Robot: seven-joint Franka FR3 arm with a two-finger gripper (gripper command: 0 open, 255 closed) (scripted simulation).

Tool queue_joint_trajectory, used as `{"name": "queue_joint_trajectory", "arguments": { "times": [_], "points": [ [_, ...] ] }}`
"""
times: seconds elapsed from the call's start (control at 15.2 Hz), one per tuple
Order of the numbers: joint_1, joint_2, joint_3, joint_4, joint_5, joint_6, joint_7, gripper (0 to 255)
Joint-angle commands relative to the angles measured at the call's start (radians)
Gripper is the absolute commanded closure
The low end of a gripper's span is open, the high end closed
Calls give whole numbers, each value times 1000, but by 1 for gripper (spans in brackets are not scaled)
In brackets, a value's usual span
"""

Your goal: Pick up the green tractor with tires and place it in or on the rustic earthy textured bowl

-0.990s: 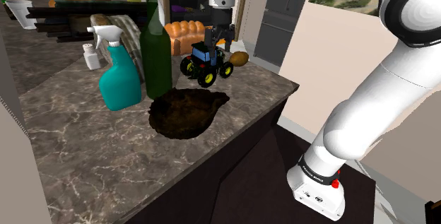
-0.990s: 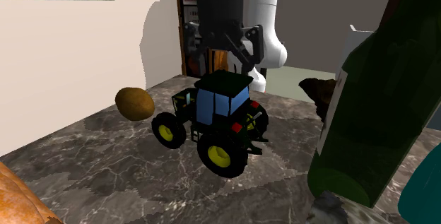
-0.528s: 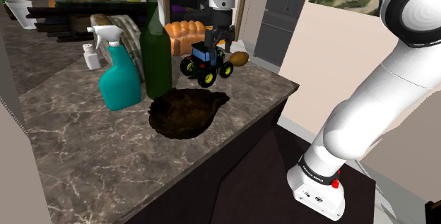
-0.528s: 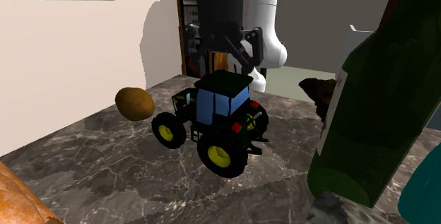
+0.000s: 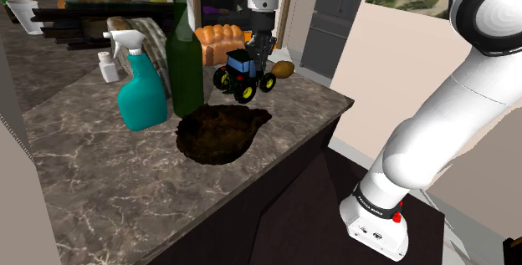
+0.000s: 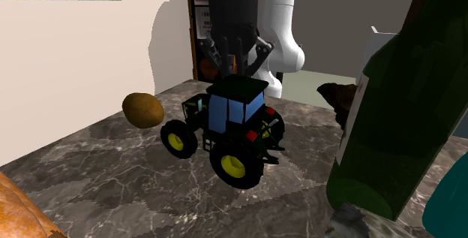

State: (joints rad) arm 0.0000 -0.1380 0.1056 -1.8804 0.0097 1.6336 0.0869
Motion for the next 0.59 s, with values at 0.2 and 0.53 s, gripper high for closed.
{"name": "queue_joint_trajectory", "arguments": {
  "times": [0.2, 0.53],
  "points": [
    [0, 2, 0, 28, 0, -26, 0, 255],
    [0, 10, 0, 105, -1, -94, 1, 255]
  ]
}}
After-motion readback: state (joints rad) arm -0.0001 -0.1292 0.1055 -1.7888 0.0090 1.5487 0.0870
